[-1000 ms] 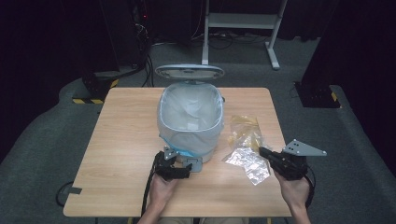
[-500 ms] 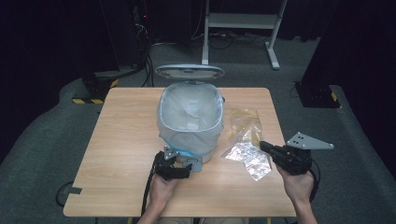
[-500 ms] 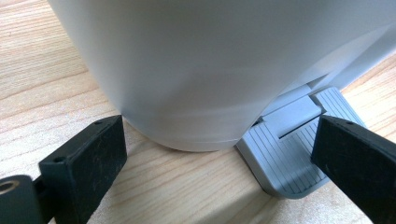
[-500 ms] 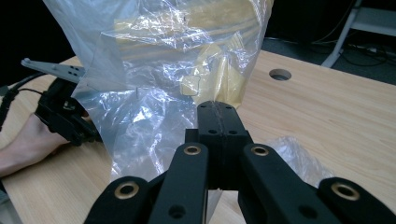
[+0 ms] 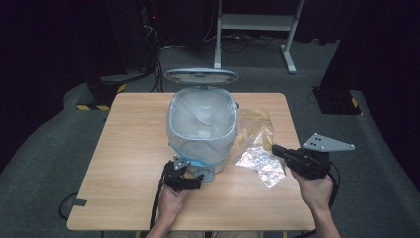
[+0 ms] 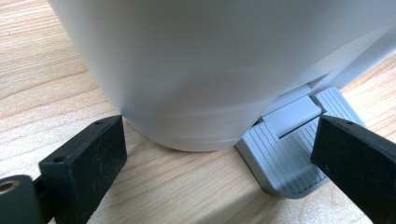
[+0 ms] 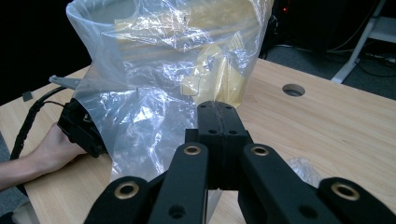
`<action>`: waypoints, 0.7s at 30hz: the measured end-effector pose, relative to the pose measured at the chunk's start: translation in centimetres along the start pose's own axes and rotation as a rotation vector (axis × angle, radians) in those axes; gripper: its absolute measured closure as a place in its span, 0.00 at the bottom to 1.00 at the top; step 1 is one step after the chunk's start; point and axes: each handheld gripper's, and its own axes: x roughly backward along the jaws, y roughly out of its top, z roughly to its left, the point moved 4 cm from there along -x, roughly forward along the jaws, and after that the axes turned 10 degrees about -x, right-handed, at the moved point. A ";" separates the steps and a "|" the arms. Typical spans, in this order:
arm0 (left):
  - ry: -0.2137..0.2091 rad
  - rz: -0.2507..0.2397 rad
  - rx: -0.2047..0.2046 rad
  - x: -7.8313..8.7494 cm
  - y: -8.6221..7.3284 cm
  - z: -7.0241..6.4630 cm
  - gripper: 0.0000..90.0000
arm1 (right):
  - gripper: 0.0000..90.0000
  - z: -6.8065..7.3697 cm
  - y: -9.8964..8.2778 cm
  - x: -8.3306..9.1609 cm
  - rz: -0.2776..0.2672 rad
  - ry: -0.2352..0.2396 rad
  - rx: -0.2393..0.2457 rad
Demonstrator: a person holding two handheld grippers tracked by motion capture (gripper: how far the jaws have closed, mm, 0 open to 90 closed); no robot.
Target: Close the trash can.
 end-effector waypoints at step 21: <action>0.000 -0.001 0.001 0.0 0.0 0.0 0.04 | 1.00 1.9 4.0 -1.9 0.029 0.063 0.052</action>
